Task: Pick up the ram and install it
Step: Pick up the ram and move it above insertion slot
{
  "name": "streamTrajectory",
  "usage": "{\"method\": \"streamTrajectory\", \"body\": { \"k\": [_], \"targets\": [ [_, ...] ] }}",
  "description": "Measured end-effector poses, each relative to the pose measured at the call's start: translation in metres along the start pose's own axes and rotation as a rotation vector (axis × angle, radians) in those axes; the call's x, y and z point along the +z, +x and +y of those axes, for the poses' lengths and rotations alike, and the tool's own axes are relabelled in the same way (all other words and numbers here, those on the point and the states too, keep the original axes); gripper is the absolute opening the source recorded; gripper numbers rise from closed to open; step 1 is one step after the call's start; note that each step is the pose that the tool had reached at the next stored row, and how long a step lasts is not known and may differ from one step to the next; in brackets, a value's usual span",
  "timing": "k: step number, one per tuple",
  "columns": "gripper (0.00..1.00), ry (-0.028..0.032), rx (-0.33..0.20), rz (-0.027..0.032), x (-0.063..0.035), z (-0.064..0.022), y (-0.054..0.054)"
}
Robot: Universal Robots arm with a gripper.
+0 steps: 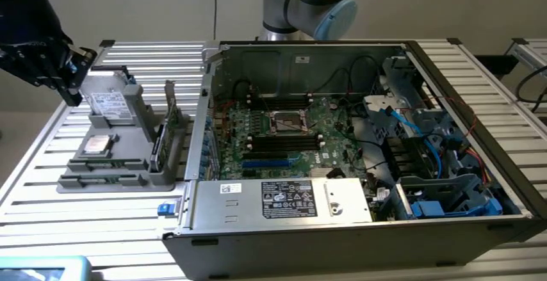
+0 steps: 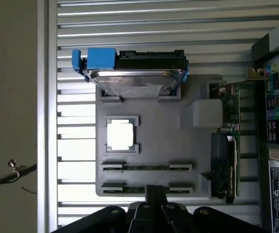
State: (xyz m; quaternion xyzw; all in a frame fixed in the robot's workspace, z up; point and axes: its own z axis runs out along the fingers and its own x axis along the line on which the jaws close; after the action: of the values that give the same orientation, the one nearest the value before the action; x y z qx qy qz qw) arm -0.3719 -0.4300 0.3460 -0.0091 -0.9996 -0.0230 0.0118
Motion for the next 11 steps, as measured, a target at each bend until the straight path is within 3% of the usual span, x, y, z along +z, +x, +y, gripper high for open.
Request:
{"method": "streamTrajectory", "body": {
  "k": [11],
  "targets": [
    [0.11,0.0048,-0.199,0.0092,0.0001,0.0,0.0]
  ]
}}
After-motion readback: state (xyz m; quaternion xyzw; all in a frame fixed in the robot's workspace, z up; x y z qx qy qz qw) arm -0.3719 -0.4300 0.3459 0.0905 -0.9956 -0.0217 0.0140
